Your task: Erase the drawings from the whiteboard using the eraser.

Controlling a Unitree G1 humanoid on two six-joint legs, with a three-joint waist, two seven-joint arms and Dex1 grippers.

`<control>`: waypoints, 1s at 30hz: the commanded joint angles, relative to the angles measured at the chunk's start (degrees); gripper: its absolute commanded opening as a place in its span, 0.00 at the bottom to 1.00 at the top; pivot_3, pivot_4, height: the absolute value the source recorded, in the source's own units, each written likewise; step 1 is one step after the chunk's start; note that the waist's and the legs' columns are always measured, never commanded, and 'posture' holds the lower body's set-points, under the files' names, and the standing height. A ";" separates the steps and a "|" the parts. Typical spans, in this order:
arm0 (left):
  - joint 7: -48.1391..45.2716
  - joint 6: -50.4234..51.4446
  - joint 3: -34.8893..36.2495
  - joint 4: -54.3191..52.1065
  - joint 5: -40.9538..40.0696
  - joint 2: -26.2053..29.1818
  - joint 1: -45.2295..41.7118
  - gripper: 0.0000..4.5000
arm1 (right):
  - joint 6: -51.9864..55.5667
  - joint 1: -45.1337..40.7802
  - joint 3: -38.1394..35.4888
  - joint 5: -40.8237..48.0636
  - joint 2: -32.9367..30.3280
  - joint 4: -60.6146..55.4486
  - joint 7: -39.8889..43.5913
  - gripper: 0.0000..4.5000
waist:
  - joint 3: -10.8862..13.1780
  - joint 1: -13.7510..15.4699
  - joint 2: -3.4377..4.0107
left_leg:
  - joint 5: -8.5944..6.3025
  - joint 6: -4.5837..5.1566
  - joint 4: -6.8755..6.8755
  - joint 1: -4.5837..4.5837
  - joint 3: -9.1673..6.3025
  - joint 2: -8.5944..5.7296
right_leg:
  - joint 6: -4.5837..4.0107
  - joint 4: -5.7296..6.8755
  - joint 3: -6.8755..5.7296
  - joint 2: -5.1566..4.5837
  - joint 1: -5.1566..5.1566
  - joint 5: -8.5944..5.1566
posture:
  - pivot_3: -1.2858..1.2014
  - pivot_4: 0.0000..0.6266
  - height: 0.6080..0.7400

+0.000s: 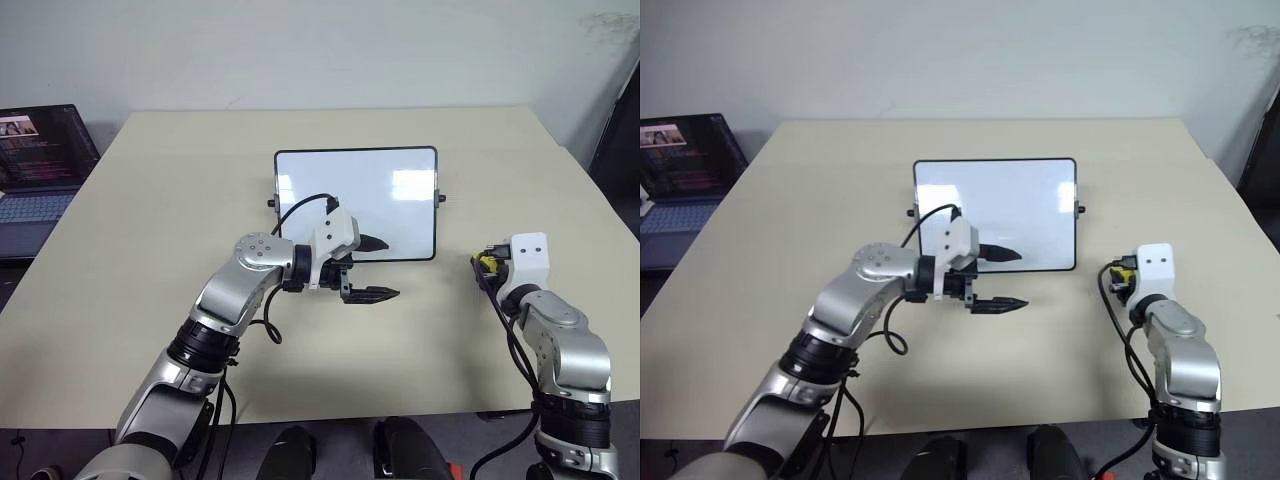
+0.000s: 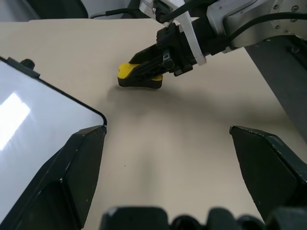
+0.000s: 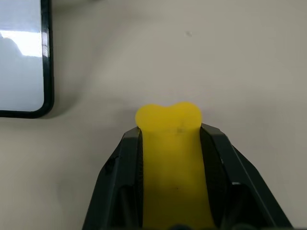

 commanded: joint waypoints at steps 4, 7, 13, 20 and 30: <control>1.11 0.57 1.99 -3.72 -0.74 1.04 1.39 1.00 | -4.68 -2.32 -1.34 1.65 -0.56 2.97 -2.56 0.44 | 0.00 -0.05 0.01 | 0.00 0.01 0.00 0.01 0.01 -0.01 | 0.00 0.02 -0.01 0.00 0.00 0.00 | 0.52 0.24 1.00; 1.97 1.02 2.39 -4.39 -0.70 1.24 2.07 1.00 | -6.25 -2.86 -1.13 2.01 -1.04 4.53 -3.21 0.66 | 0.00 -0.01 0.01 | 0.00 0.01 0.01 0.01 0.01 -0.01 | 0.00 0.02 -0.01 0.01 0.00 0.00 | 0.52 0.24 1.00; 4.95 1.42 4.83 -5.06 -0.33 2.36 4.34 1.00 | -9.59 -2.94 -1.20 2.33 -1.33 4.24 -4.47 0.99 | 0.00 -0.08 0.01 | -0.01 0.01 0.00 0.02 0.02 0.01 | 0.00 0.04 0.01 0.01 0.00 0.00 | 0.52 0.24 1.00; 20.44 6.26 18.59 -12.17 -2.64 1.15 16.06 1.00 | -17.70 4.42 -0.90 4.44 2.75 -10.92 -5.98 0.99 | -0.02 -0.10 0.07 | -0.03 0.05 -0.05 0.02 -0.02 0.24 | 0.00 0.02 0.02 -0.11 -0.03 0.00 | 0.52 0.24 1.00; 36.22 5.53 27.45 -25.24 -0.97 -5.12 37.88 1.00 | -31.93 27.79 1.85 10.32 7.48 -18.82 -0.10 0.99 | -0.02 0.56 0.07 | -0.10 0.08 0.03 0.04 -0.04 0.18 | 0.27 -0.07 0.03 -0.23 0.08 -0.17 | 0.52 0.24 1.00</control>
